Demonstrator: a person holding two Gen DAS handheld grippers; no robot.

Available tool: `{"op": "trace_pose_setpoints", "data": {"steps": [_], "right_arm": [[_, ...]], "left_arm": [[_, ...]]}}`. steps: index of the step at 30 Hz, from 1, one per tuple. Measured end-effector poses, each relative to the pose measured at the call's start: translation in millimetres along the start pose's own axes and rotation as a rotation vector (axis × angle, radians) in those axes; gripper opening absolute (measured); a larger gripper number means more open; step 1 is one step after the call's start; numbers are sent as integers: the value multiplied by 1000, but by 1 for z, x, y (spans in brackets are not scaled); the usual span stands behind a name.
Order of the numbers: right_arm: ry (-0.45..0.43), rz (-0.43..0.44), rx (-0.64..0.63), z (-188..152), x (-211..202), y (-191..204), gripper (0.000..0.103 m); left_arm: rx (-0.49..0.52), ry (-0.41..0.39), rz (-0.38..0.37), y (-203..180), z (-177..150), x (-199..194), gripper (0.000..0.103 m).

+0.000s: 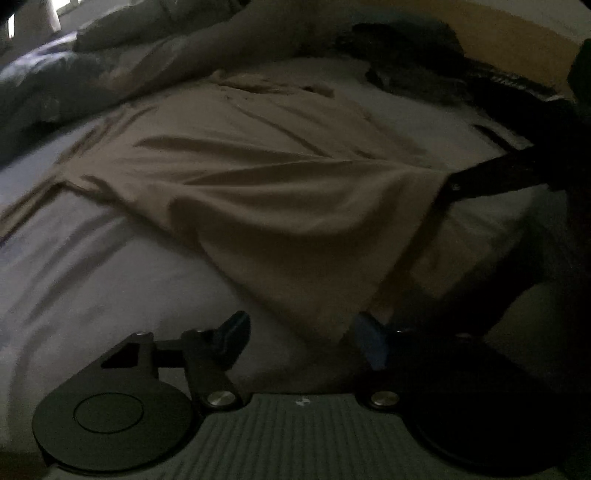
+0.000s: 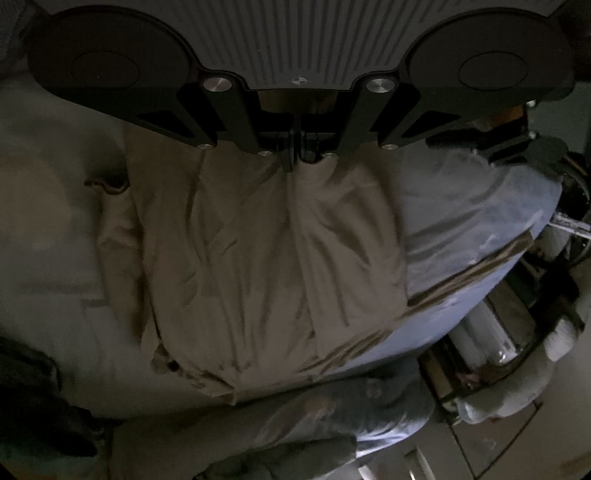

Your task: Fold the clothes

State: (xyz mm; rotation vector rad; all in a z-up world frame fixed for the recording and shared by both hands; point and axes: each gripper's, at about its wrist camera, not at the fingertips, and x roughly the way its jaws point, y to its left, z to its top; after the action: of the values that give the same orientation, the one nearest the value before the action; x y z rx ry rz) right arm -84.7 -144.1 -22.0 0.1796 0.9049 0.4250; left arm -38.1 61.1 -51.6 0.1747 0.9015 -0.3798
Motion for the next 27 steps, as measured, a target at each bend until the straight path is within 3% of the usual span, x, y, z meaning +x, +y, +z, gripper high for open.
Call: {"op": "trace_pose_setpoints", "data": {"steps": [8,11,12,13,21,27], "right_arm": [[8,-8,14,-1,3,-3,4],[9,-12,11,-1,3,-1,4],[10,-14,10,-1,2,-1,4],[11,-10,2,-1,2,1,4],[27,45,-98,-1,-1,29,4],[22,96,-214,1,-5,65,5]], "left_arm": [[101,53,-25,-20,-1,28,59],[79,48,-16,-16,0,29,36],[57,40,-21,-13,1,25,18],[40,30,-17,-10,1,20,15],[-77,-35,-1,24,0,-48,11],[-168,21,12,49,-8,-76,8]]}}
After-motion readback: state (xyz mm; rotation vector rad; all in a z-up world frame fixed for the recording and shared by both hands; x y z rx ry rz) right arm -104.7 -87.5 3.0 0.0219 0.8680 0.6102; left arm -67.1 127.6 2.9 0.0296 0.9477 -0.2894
